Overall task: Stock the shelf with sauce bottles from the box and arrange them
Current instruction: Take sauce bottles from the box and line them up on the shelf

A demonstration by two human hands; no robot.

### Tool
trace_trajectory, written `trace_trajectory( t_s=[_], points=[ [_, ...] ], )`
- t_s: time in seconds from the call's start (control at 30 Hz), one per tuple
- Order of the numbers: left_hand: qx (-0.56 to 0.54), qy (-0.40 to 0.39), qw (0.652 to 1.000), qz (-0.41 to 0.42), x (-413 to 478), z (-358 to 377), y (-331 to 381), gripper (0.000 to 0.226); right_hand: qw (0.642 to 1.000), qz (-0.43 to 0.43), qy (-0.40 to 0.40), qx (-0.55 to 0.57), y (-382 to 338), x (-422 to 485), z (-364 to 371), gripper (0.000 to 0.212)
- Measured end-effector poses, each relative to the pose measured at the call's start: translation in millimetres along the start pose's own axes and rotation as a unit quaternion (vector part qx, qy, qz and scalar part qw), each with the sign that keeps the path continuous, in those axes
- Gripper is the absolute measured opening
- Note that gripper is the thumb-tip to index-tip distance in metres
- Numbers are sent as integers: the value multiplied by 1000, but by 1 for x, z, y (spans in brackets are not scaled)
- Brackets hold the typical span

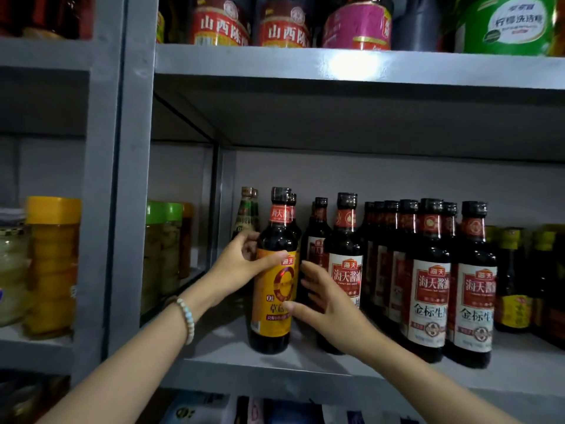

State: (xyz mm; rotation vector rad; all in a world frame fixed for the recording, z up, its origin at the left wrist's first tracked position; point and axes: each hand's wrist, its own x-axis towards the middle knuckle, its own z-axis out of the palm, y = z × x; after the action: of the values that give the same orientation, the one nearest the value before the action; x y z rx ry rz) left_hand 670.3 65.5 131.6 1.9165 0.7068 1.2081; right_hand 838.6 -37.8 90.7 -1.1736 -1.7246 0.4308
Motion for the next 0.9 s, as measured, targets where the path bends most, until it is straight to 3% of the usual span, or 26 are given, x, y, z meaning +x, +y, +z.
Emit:
trace_trajectory(
  t_s=[0.17,0.3,0.37,0.47,0.67,0.9],
  points=[
    [-9,-78,997,-23,-5,-3,-6,47,997,63,-22,30,16,17,18,80],
    [18,-114,992,-59,-9,-1,-18,85,996,79,12,30,24,21,28,81],
    [21,-125,989,-72,-5,-2,-25,93,996,78,18,35,25,23,30,77],
    [10,-112,992,-63,1,6,-27,81,997,70,29,20,25,26,33,72],
    [8,-71,996,-60,11,17,-36,94,995,60,83,8,30,32,40,76],
    [22,-43,998,-39,16,21,-41,67,994,70,88,-10,33,37,40,77]
  ],
)
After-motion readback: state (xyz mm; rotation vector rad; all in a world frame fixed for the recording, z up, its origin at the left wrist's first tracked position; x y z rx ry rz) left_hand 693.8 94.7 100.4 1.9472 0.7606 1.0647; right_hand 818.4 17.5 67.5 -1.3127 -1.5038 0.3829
